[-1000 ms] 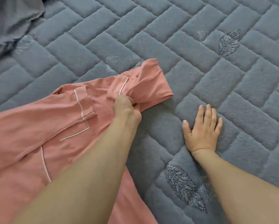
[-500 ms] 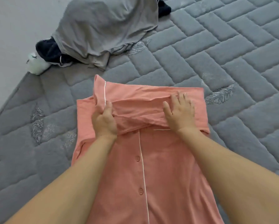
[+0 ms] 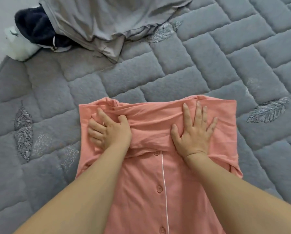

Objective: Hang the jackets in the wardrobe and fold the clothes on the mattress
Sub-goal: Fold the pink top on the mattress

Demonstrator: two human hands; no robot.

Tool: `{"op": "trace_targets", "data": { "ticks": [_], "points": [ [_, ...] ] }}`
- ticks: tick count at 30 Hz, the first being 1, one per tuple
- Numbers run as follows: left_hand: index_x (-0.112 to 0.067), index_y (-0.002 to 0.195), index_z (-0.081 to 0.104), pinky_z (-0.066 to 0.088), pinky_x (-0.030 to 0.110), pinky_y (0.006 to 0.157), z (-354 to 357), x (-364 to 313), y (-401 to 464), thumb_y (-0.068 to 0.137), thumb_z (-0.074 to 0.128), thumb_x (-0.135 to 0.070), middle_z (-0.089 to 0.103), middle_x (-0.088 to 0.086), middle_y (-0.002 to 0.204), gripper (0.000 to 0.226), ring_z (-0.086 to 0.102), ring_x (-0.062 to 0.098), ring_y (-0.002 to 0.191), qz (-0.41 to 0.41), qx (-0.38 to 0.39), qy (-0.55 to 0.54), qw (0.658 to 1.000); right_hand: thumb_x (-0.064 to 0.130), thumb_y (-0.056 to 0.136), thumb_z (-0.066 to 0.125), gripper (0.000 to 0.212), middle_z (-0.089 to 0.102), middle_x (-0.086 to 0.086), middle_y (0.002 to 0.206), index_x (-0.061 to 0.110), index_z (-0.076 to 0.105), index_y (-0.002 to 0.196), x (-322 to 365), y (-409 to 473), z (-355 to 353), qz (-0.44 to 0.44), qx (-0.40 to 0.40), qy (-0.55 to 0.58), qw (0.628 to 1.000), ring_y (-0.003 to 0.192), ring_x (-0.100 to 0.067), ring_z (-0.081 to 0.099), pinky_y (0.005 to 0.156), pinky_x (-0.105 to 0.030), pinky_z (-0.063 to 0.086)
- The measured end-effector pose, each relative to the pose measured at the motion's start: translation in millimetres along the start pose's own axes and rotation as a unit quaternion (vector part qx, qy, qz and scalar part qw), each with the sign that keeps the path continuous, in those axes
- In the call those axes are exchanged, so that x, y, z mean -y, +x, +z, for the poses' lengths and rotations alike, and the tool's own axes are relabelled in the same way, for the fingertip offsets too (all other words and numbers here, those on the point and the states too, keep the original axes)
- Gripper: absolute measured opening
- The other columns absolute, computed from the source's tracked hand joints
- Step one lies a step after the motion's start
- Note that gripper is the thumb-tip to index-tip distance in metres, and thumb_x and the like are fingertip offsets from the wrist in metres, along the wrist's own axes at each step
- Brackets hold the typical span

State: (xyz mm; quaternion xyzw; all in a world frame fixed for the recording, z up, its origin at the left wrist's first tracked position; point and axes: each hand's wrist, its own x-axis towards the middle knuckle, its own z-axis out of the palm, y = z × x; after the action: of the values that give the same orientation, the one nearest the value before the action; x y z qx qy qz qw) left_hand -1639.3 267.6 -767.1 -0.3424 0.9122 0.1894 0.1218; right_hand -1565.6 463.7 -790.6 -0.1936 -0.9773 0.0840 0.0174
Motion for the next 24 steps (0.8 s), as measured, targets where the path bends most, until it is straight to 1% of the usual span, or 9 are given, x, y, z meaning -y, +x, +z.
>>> {"op": "trace_targets", "data": {
  "ticks": [2,6,10,13,17,19,21,24],
  "points": [
    [-0.032,0.157,0.008,-0.002,0.052,0.118,5.7,1.1,-3.0,0.09,0.039,-0.049,0.003,0.014,0.162,0.075,0.003,0.037,0.147,0.018,-0.015,0.003,1.0,0.057,0.084,0.038,0.074,0.019,-0.013,0.162,0.029,0.03,0.153,-0.4,-0.1,0.2,-0.001,0.0,0.003,1.0,0.149,-0.034,0.014,0.115,-0.067,0.005],
    [-0.024,0.158,0.011,-0.002,0.055,0.12,12.6,1.5,-7.7,0.091,0.036,-0.043,0.009,0.022,0.161,0.075,0.008,0.042,0.147,0.037,-0.034,0.051,0.997,0.055,0.083,0.041,0.075,0.02,-0.014,0.161,0.027,0.032,0.152,-2.7,0.7,2.5,-0.004,-0.007,0.005,1.0,0.149,-0.036,0.016,0.113,-0.069,0.007],
    [-0.021,0.158,0.014,0.001,0.056,0.12,17.4,-0.2,-8.9,0.086,0.027,-0.045,0.014,0.023,0.16,0.077,0.012,0.041,0.146,0.037,-0.045,0.078,0.995,0.055,0.083,0.041,0.076,0.02,-0.015,0.162,0.027,0.031,0.152,-2.7,0.8,3.5,-0.007,-0.007,0.001,1.0,0.149,-0.036,0.016,0.113,-0.069,0.007],
    [-0.02,0.158,0.017,0.002,0.057,0.12,19.5,0.5,-7.5,0.085,0.025,-0.046,0.016,0.024,0.159,0.077,0.015,0.042,0.145,0.046,-0.06,0.081,0.994,0.056,0.084,0.04,0.075,0.019,-0.014,0.162,0.027,0.031,0.152,-2.3,0.8,2.3,-0.009,-0.009,0.006,1.0,0.149,-0.035,0.015,0.114,-0.069,0.005],
    [-0.022,0.158,0.012,-0.003,0.057,0.12,20.8,4.4,-4.3,0.084,0.018,-0.048,0.012,0.022,0.161,0.079,0.009,0.04,0.147,0.049,-0.061,0.087,0.993,0.056,0.086,0.036,0.073,0.02,-0.012,0.162,0.03,0.027,0.154,-1.2,-0.6,1.8,-0.004,-0.016,0.014,1.0,0.15,-0.033,0.013,0.115,-0.066,0.002],
    [-0.025,0.159,0.006,-0.009,0.057,0.119,19.6,5.9,-0.9,0.086,0.015,-0.048,0.004,0.02,0.163,0.077,0.002,0.037,0.149,0.076,-0.039,0.096,0.992,0.057,0.088,0.031,0.072,0.019,-0.011,0.162,0.032,0.023,0.154,-1.5,-0.7,-2.5,0.005,-0.011,0.023,1.0,0.15,-0.032,0.012,0.116,-0.065,0.001],
    [-0.028,0.159,0.003,-0.012,0.055,0.118,11.5,19.8,1.9,0.09,0.013,-0.054,-0.004,0.018,0.164,0.074,-0.005,0.034,0.151,0.125,-0.021,0.108,0.986,0.057,0.088,0.026,0.072,0.016,-0.01,0.163,0.032,0.019,0.155,0.2,-4.3,-9.5,0.0,0.001,0.035,0.999,0.151,-0.03,0.009,0.117,-0.063,-0.001],
    [-0.034,0.158,-0.003,-0.013,0.054,0.118,0.0,80.6,-16.0,0.089,0.006,-0.066,-0.008,0.015,0.165,0.076,-0.011,0.032,0.151,0.217,-0.02,0.152,0.964,0.059,0.091,0.023,0.073,0.012,-0.009,0.164,0.031,0.01,0.157,-12.9,-30.4,-16.6,-0.009,0.02,0.026,0.999,0.151,-0.029,0.008,0.119,-0.058,-0.001]
  ]
}}
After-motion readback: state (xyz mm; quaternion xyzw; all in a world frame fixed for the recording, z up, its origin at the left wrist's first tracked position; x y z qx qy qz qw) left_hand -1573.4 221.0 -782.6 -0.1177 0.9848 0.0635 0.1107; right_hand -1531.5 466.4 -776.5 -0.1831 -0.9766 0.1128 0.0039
